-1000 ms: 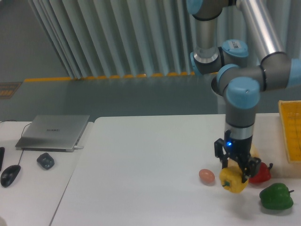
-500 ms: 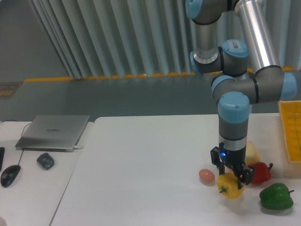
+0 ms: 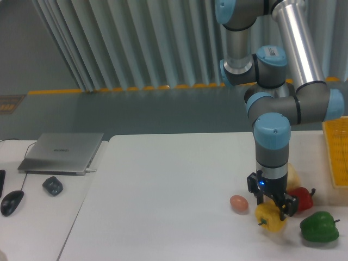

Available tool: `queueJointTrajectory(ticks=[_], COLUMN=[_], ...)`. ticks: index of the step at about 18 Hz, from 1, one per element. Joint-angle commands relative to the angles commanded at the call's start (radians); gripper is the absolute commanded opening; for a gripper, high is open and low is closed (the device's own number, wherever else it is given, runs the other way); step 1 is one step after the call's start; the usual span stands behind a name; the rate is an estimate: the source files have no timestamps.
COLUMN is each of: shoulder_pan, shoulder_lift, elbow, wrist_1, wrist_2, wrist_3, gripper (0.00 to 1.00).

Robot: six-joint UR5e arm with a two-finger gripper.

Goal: Place the yellow pepper on the table

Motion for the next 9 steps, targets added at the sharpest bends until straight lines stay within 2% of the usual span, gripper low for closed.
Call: queueJointTrajectory(ticks=[4,9], shoulder_pan=[0.002,0.038], shoulder_lift=[0.012,0.066], elbow=[0.015,0.012], wrist_1=[0.003,-0.009], wrist_2=[0.003,0.095], wrist_3=[0.03,0.285], gripper=[1.0,1.0])
